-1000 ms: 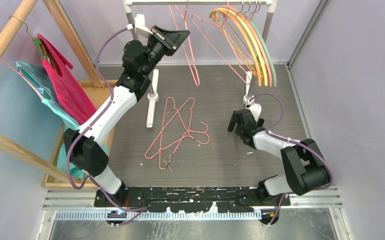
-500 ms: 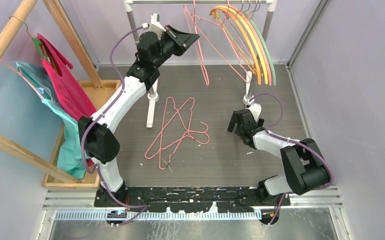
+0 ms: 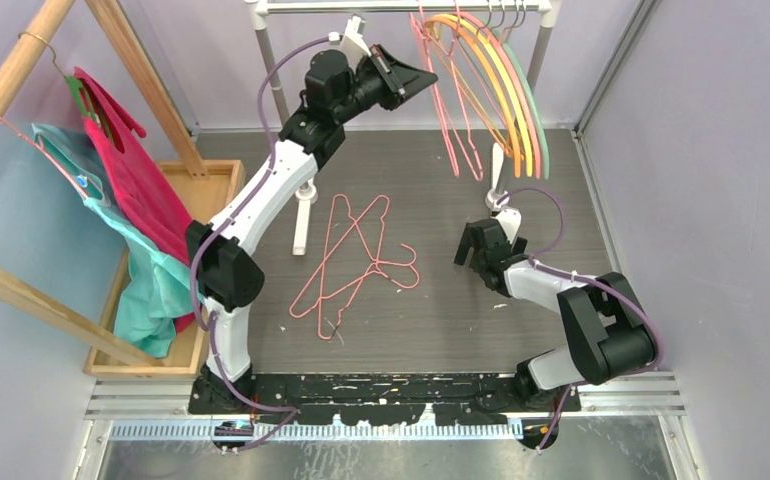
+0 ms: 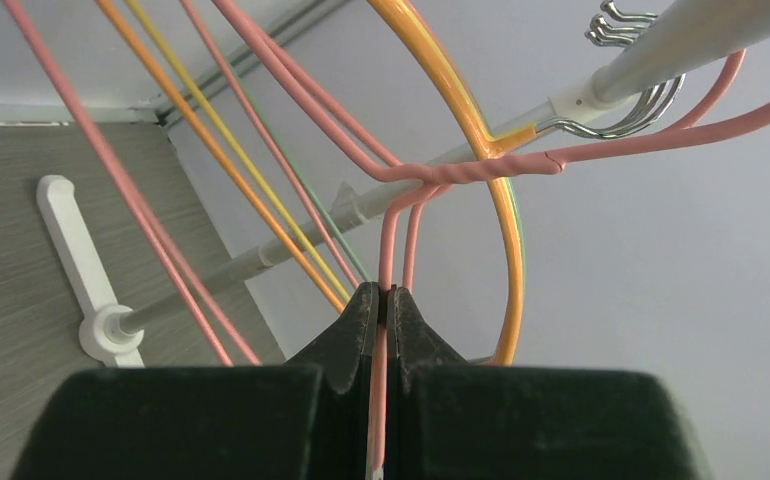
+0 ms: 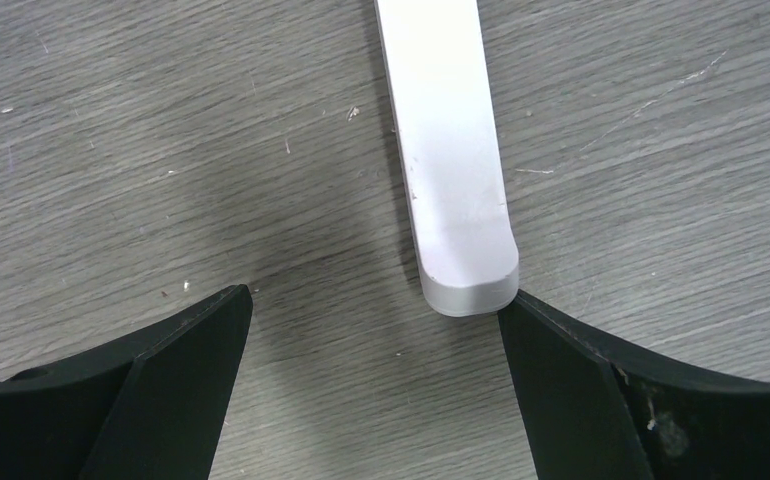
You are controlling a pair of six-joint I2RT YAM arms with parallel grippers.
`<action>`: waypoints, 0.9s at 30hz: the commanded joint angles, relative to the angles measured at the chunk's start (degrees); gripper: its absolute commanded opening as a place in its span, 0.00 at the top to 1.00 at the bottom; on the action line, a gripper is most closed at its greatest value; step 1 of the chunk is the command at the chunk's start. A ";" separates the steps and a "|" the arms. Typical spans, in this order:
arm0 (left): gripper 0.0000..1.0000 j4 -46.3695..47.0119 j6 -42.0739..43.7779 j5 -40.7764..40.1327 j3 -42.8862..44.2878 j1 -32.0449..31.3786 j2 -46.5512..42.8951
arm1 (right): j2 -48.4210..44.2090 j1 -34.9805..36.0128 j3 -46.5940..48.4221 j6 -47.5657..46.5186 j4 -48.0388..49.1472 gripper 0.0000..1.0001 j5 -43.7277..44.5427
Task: Organize the hangers
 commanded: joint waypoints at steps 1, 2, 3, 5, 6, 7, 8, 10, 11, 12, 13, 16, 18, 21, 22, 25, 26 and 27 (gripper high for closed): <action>1.00 -6.71 2.73 6.59 7.26 -0.96 3.64 | 0.11 -0.14 1.56 -0.13 2.37 0.00 0.67; 1.00 -7.41 3.19 7.07 8.62 -0.97 4.25 | 0.10 -0.21 1.56 -0.17 2.38 0.00 0.74; 1.00 -8.11 3.89 7.36 9.09 -0.97 4.31 | 0.07 -0.13 1.54 -0.14 2.41 0.00 0.73; 0.91 -9.49 6.01 6.83 8.85 -0.97 3.35 | -0.09 -0.13 1.48 -0.17 2.42 0.00 0.71; 0.81 -9.87 7.19 6.52 8.15 -0.97 2.56 | -0.22 -0.15 1.39 -0.14 2.35 0.00 0.69; 0.76 -9.97 8.52 6.39 7.33 -0.85 1.60 | -0.39 -0.12 1.35 -0.27 2.41 0.00 0.72; 0.71 -9.93 9.72 6.28 6.16 -0.70 0.47 | -0.51 -0.12 1.31 -0.26 2.41 0.00 0.69; 0.54 -9.24 12.22 6.33 3.34 -0.27 -2.12 | -0.71 -0.10 1.21 -0.26 2.50 0.00 0.60; 0.43 -8.62 13.98 6.53 1.81 0.01 -3.51 | -0.72 -0.16 1.21 -0.22 2.49 0.00 0.49; 0.35 -7.97 14.81 6.90 0.21 0.24 -4.95 | -0.68 -0.11 1.10 -0.22 2.52 0.00 0.37; 0.28 -7.62 15.96 7.29 -1.46 0.51 -6.56 | -0.65 -0.10 1.11 -0.23 2.52 0.00 0.30; 0.02 -3.87 18.36 9.56 -7.77 2.14 -11.70 | -0.55 -0.16 1.11 -0.21 2.52 0.00 0.02; 0.02 0.29 18.58 11.34 -14.13 3.62 -15.60 | -0.46 -0.18 1.21 -0.25 2.60 0.00 -0.21; 0.02 6.72 18.80 13.87 -24.41 6.37 -22.16 | -0.32 -0.12 1.25 -0.21 2.66 0.00 -0.56; 0.02 8.60 18.85 14.16 -27.19 7.41 -24.01 | -0.30 -0.11 1.25 -0.22 2.66 0.00 -0.69; 0.02 7.70 24.08 14.27 -33.03 9.10 -28.68 | -0.11 -0.14 1.25 -0.16 2.75 0.00 -0.99; 0.02 3.89 28.10 13.26 -33.74 9.09 -29.70 | -0.04 -0.13 1.30 -0.13 2.71 0.00 -0.99; 0.02 -0.58 31.58 11.28 -34.47 8.87 -30.58 | -0.02 -0.16 1.29 -0.12 2.72 0.00 -0.96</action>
